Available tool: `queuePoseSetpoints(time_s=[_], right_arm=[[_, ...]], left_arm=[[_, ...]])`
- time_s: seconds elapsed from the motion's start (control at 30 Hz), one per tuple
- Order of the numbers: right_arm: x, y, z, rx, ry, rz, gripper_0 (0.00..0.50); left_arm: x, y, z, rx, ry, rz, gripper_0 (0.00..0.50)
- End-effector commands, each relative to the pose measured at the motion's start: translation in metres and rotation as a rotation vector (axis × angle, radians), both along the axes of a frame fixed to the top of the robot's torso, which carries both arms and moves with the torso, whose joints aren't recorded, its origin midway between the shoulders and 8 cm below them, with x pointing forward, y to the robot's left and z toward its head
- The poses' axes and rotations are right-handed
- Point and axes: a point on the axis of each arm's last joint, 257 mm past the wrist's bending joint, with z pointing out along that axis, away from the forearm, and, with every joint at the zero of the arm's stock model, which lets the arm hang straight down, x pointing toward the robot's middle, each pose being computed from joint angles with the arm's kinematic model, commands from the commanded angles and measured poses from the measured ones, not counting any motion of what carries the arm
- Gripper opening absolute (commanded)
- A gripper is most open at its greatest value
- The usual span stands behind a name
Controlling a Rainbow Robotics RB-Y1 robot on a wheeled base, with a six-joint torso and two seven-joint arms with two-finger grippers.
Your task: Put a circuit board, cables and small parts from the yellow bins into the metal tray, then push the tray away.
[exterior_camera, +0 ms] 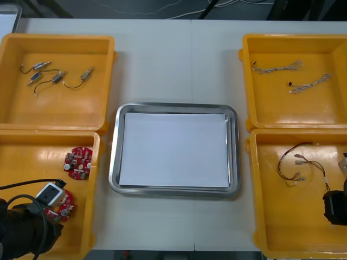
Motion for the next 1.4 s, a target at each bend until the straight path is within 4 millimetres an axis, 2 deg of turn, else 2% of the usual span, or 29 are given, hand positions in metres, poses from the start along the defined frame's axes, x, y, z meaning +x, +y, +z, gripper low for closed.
queuePoseSetpoints(time_s=[0.03, 0.27, 0.47, 0.5, 0.53, 0.57, 0.6, 0.63, 0.67, 0.83, 1.17, 1.4], right_arm=[[-0.020, 0.010, -0.008, 0.023, 0.016, -0.033, 0.000], [-0.034, 0.003, -0.022, 0.026, 0.019, -0.069, 0.000], [-0.036, 0.003, -0.024, 0.029, 0.020, -0.076, 0.000], [-0.036, 0.003, -0.024, 0.028, 0.020, -0.076, 0.046], [-0.035, 0.003, -0.024, 0.026, 0.018, -0.075, 0.163], [-0.036, 0.003, -0.024, 0.026, 0.020, -0.076, 0.196], [-0.035, 0.002, -0.023, 0.022, 0.019, -0.076, 0.196], [-0.035, 0.002, -0.023, 0.020, 0.020, -0.075, 0.464], [-0.033, 0.001, -0.022, 0.019, 0.017, -0.074, 0.500], [-0.023, 0.003, -0.016, 0.013, -0.003, -0.058, 0.500], [0.008, 0.007, 0.013, -0.010, -0.030, -0.027, 0.500], [0.036, 0.002, 0.011, 0.015, -0.036, -0.034, 0.500]], left_arm=[[-0.005, -0.018, 0.000, -0.031, -0.001, 0.016, 0.500], [-0.003, -0.018, -0.002, -0.023, -0.003, 0.021, 0.500], [0.001, -0.022, -0.003, -0.030, -0.005, 0.023, 0.500], [0.002, -0.021, -0.004, -0.028, -0.004, 0.024, 0.500], [0.003, -0.021, -0.005, -0.031, -0.004, 0.027, 0.500], [0.004, -0.020, -0.005, -0.029, -0.004, 0.026, 0.500], [0.006, -0.020, -0.006, -0.030, -0.007, 0.027, 0.500], [0.007, -0.020, -0.007, -0.029, -0.008, 0.028, 0.500], [0.008, -0.018, -0.008, -0.026, -0.009, 0.030, 0.500], [0.012, -0.017, -0.009, -0.024, -0.016, 0.033, 0.500], [0.012, -0.013, -0.011, -0.013, -0.012, 0.038, 0.485], [0.014, -0.011, -0.014, -0.010, -0.011, 0.043, 0.479]])
